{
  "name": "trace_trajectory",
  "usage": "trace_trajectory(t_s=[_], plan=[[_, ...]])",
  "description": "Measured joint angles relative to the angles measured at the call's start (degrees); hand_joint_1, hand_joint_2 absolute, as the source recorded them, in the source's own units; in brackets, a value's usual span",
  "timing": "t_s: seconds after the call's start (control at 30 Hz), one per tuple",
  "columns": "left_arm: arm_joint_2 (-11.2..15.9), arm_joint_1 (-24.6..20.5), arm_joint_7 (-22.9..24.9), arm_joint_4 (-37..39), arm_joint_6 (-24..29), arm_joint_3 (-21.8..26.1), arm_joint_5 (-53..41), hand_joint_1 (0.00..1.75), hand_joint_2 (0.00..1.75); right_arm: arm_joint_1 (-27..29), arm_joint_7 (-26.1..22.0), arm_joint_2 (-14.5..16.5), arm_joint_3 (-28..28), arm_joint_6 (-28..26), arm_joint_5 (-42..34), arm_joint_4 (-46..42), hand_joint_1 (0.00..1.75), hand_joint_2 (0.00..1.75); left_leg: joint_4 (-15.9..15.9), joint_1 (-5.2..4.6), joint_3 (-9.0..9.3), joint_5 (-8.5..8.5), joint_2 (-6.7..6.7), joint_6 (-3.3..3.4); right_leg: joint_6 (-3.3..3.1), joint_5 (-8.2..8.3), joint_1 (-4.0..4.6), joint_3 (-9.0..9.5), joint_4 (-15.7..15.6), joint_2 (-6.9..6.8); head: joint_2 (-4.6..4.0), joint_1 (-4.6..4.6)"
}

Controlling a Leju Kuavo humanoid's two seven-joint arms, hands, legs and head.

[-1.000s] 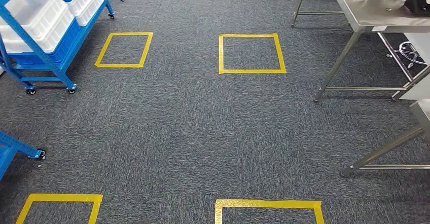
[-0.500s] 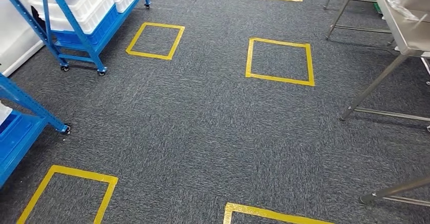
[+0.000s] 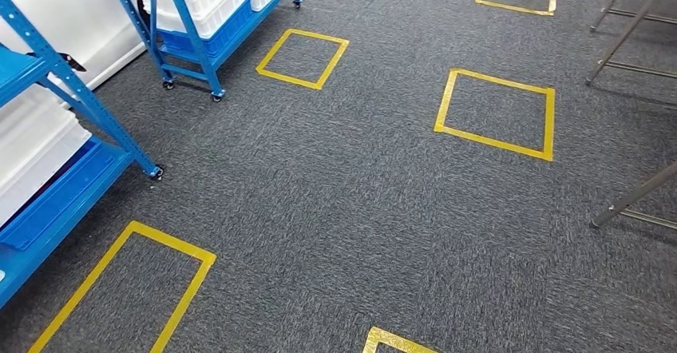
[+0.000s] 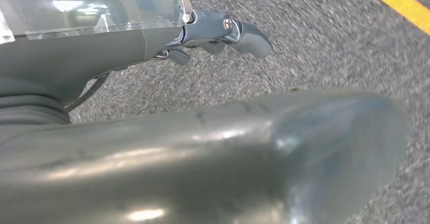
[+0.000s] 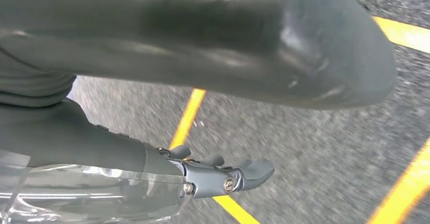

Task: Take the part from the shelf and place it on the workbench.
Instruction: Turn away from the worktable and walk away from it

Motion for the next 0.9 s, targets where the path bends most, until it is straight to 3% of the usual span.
trace_trajectory(t_s=[0.03,0.07,0.13,0.17,0.2,0.27,0.3,0.37,0.4,0.43,0.47,0.5,0.53,0.57,0.6,0.67,0.73,0.8,0.83,0.9], plan=[[0.10,0.04,-0.05,0.00,-0.08,-0.03,-0.09,0.00,0.00,-0.22,0.01,-0.11,-0.16,-0.02,-0.09,-0.02,0.00,0.00,-1.10,0.01,0.71,1.01,0.22,0.02,0.00,-0.06,0.06,0.03,0.02,-0.76,0.00,-0.01],[0.23,0.11,-0.10,0.00,-0.15,-0.10,-0.15,0.00,0.00,-0.41,0.05,-0.20,-0.33,-0.04,-0.16,-0.02,0.00,0.00,-4.19,-0.03,2.49,2.75,0.71,0.15,0.05,-0.12,0.12,0.14,0.03,-1.50,0.00,-0.01],[0.49,0.09,-0.14,0.00,-0.32,-0.35,-0.34,0.00,0.00,-0.62,0.24,-0.25,-0.69,-0.05,-0.36,-0.03,0.00,0.00,-11.96,-0.39,6.81,5.69,3.17,0.77,0.39,-0.35,0.33,0.44,0.12,-2.81,0.00,0.01],[0.59,-0.01,-0.15,0.00,-0.44,-0.53,-0.45,0.00,0.00,-0.66,0.41,-0.25,-0.91,-0.05,-0.54,-0.03,0.00,0.00,-14.51,-0.64,8.13,6.41,4.07,1.16,0.66,-0.48,0.42,0.59,0.16,-3.43,0.00,0.03],[0.67,-0.04,-0.14,0.00,-0.59,-0.70,-0.57,0.00,0.00,-0.74,0.58,-0.25,-1.14,-0.05,-0.77,-0.03,0.00,0.00,-15.70,-0.90,8.65,6.56,4.52,1.52,0.97,-0.58,0.45,0.72,0.19,-4.00,0.00,0.06],[0.80,0.10,-0.13,0.00,-0.92,-0.96,-0.75,0.00,0.00,-1.07,0.86,-0.25,-1.55,-0.05,-1.26,-0.03,0.00,0.00,-16.10,-1.06,8.54,6.74,3.36,2.16,1.62,-0.67,0.33,1.04,0.12,-4.86,0.01,0.07],[0.83,0.25,-0.12,0.00,-1.05,-1.02,-0.80,0.00,0.00,-1.25,0.98,-0.25,-1.71,-0.05,-1.51,-0.03,0.00,0.00,-16.44,-0.95,8.70,6.99,2.79,2.46,1.99,-0.85,0.17,1.15,0.27,-4.16,0.01,0.09],[0.85,0.25,-0.12,0.00,-1.26,-1.09,-0.74,0.00,0.00,-1.41,1.21,-0.25,-2.09,-0.05,-1.96,-0.03,0.00,0.00,-17.12,-0.59,8.97,7.61,1.74,3.06,2.58,-2.77,-0.14,0.14,2.73,-0.90,0.01,0.13],[0.84,0.16,-0.14,0.00,-1.40,-1.12,-0.60,0.00,0.00,-1.36,1.34,-0.25,-2.33,-0.06,-2.21,-0.03,0.00,0.00,-17.22,-0.53,8.97,7.81,1.26,3.21,2.74,-4.53,-0.33,-1.23,5.57,1.00,0.00,0.17],[0.85,0.04,-0.29,0.00,-1.62,-1.13,-0.34,0.00,0.00,-1.30,1.53,-0.25,-2.66,-0.10,-2.47,-0.03,0.00,0.00,-17.21,-0.52,8.83,7.90,0.67,3.35,2.84,-6.56,-0.39,-3.20,9.51,2.01,0.00,0.19],[0.86,-0.05,-0.50,0.00,-1.90,-1.14,0.00,0.00,0.00,-1.24,1.75,-0.24,-2.99,-0.17,-2.75,-0.03,0.00,0.00,-17.16,-0.52,8.71,7.97,0.00,3.42,2.92,-8.23,-0.43,-5.21,13.49,2.46,0.00,0.22],[0.86,-0.04,-0.77,0.00,-2.15,-1.14,0.31,0.00,0.00,-1.19,2.01,-0.24,-3.34,-0.30,-3.02,-0.03,0.00,0.00,-17.09,-0.53,8.66,7.98,-0.72,3.44,2.98,-8.74,-0.45,-6.57,16.00,2.54,0.00,0.22],[0.86,0.00,-1.06,0.00,-2.40,-1.13,0.61,0.00,0.00,-1.17,2.26,-0.25,-3.72,-0.46,-3.27,-0.03,0.00,0.00,-16.98,-0.50,8.65,7.95,-1.52,3.39,3.02,-8.13,-0.48,-7.11,16.67,2.58,0.00,0.22],[0.85,0.05,-1.27,0.00,-2.62,-1.13,0.79,0.00,0.00,-1.16,2.42,-0.25,-4.03,-0.65,-3.43,-0.03,0.00,0.00,-16.82,-0.45,8.68,7.88,-2.34,3.28,3.03,-6.32,-0.55,-6.40,14.75,2.71,0.00,0.22],[0.83,0.07,-1.46,0.00,-2.80,-1.13,0.87,0.00,0.00,-1.15,2.54,-0.25,-4.32,-0.83,-3.56,-0.03,0.00,0.00,-16.60,-0.36,8.72,7.76,-3.17,3.10,3.05,-3.89,-0.68,-4.84,11.10,3.19,0.00,0.22],[0.79,0.05,-1.73,0.00,-3.10,-1.12,0.90,0.00,0.00,-1.10,2.62,-0.23,-4.82,-1.04,-3.73,-0.04,0.00,0.00,-16.02,-0.28,8.49,7.39,-4.61,2.47,2.97,-0.63,-0.97,-1.61,3.89,5.67,0.00,0.24],[0.79,0.04,-1.89,0.00,-3.21,-1.11,0.89,0.00,0.00,-1.16,2.68,-0.15,-5.27,-1.11,-3.82,-0.05,0.00,0.00,-15.70,-0.32,8.04,7.21,-5.64,1.72,2.46,-0.19,-0.94,-0.62,1.48,7.03,0.00,0.22],[0.86,0.14,-1.91,0.00,-3.23,-1.12,0.89,0.00,0.00,-1.28,2.73,-0.06,-5.53,-1.15,-3.85,-0.06,0.00,0.00,-15.77,-0.18,7.80,7.23,-6.54,0.97,1.59,-0.07,-0.78,-0.58,1.31,5.75,0.00,0.22],[0.91,0.21,-1.89,0.00,-3.26,-1.12,0.90,0.00,0.00,-1.28,2.74,-0.03,-5.61,-1.17,-3.86,-0.08,0.00,0.00,-15.36,-0.10,7.57,6.89,-6.11,0.66,1.13,0.00,-0.76,-0.47,1.11,5.09,0.00,0.20],[1.00,0.17,-1.79,0.00,-3.39,-1.12,0.94,0.00,0.00,-1.15,2.58,0.05,-5.82,-1.20,-3.87,-0.14,0.00,0.00,-11.45,-0.01,5.73,4.46,-3.31,0.19,0.35,0.15,-0.77,-0.35,0.69,3.57,0.00,0.03]])
